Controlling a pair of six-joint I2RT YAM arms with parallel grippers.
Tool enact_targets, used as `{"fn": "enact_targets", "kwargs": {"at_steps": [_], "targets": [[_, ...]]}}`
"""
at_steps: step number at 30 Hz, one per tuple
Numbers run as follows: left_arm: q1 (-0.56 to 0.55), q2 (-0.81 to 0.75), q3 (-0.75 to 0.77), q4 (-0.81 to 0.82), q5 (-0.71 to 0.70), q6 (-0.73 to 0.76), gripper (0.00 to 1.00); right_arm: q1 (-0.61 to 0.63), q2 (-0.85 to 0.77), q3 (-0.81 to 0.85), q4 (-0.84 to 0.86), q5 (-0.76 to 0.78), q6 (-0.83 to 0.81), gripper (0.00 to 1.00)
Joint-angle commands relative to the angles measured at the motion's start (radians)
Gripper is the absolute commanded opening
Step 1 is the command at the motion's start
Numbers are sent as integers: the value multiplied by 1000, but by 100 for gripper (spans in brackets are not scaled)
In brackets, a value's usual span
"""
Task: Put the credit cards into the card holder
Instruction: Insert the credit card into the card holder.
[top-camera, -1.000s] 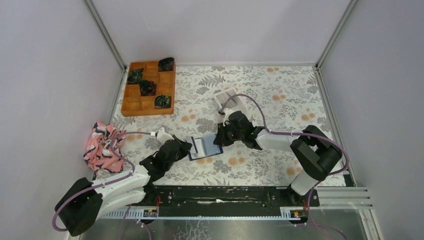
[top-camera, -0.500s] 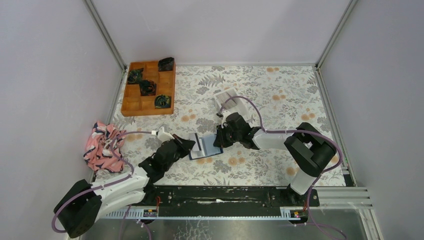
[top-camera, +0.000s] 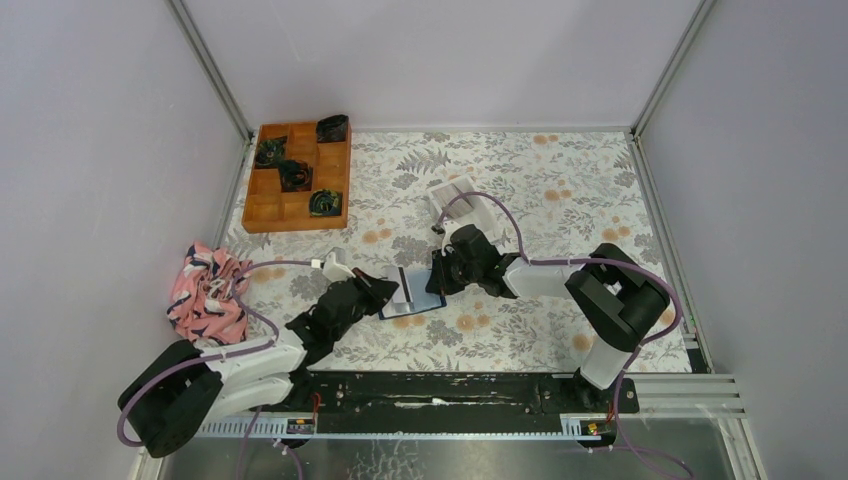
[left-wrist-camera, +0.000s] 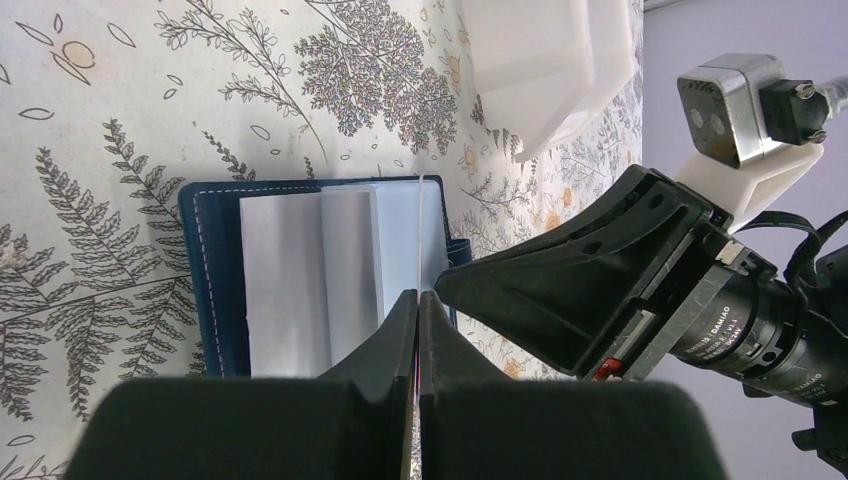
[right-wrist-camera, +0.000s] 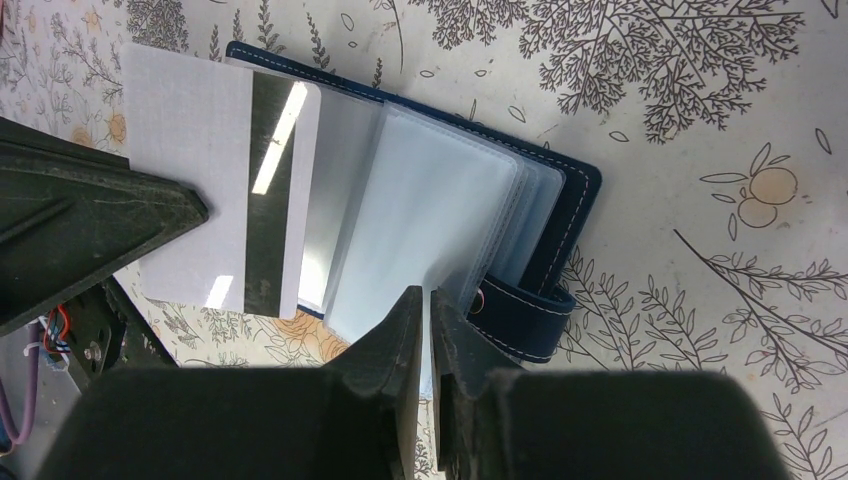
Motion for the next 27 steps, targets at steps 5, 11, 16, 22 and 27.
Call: {"fn": "enact_targets", "kwargs": {"at_steps": [5,11,16,22,27], "targets": [[-15,51,-27,127,-14,-21,0,10,14,29,3,28,-6,14],[-22,60,-37,133,-26,-22,0,9,10,26,0,33,-9,14],[-32,64,-41,130,-36,-22,0,10,12,27,2,31,-6,13],[-39,70,-46,130,-49,-21,0,10,13,29,-1,33,-7,13],[-43,86,-47,135,-55,-24,0,10,17,28,0,33,-6,13]]}}
